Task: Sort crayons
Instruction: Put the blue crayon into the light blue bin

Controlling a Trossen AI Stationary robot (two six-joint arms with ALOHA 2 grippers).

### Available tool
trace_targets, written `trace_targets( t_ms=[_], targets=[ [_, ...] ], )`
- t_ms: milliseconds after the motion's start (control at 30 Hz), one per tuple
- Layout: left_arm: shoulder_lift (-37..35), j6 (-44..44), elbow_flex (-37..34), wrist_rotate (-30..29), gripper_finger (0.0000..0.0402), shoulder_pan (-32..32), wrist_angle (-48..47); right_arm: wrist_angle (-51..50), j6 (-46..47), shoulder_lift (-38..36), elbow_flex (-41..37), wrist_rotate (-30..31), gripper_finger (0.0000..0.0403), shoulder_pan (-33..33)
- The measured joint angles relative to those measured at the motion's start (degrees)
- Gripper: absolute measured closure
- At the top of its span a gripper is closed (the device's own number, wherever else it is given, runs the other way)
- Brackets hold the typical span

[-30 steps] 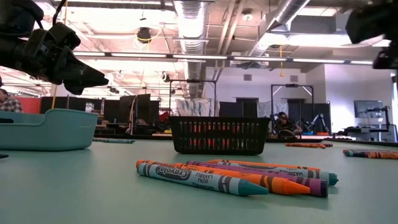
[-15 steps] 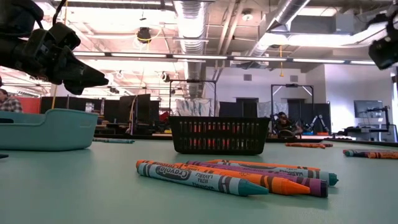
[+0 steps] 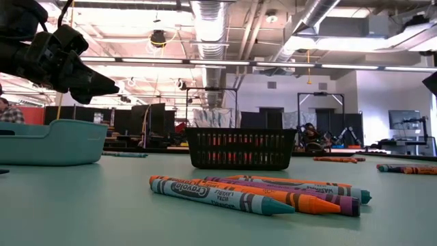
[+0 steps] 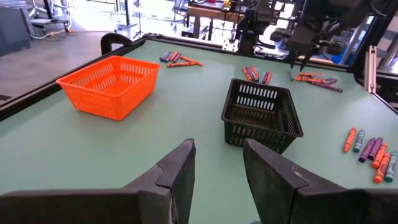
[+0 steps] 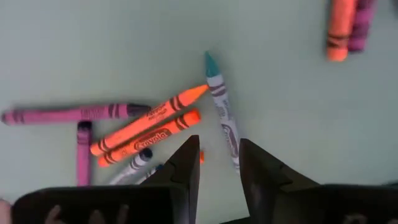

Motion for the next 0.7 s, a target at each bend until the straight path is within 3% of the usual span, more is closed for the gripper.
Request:
trace_targets(
  t_ms=[333,700],
  targets=[
    [0.0,0.02,0.0,0.0,0.0276,-0.01,0.0,-0.17,-8.75,4.26,0.0,3.08,0.0294,4.65],
    [0.01,0.02,0.0,-0.02,0.0276,-0.02,-0.01,0.72,-14.89,7.56,0.13,6.64,0.0303,4.06]
  ],
)
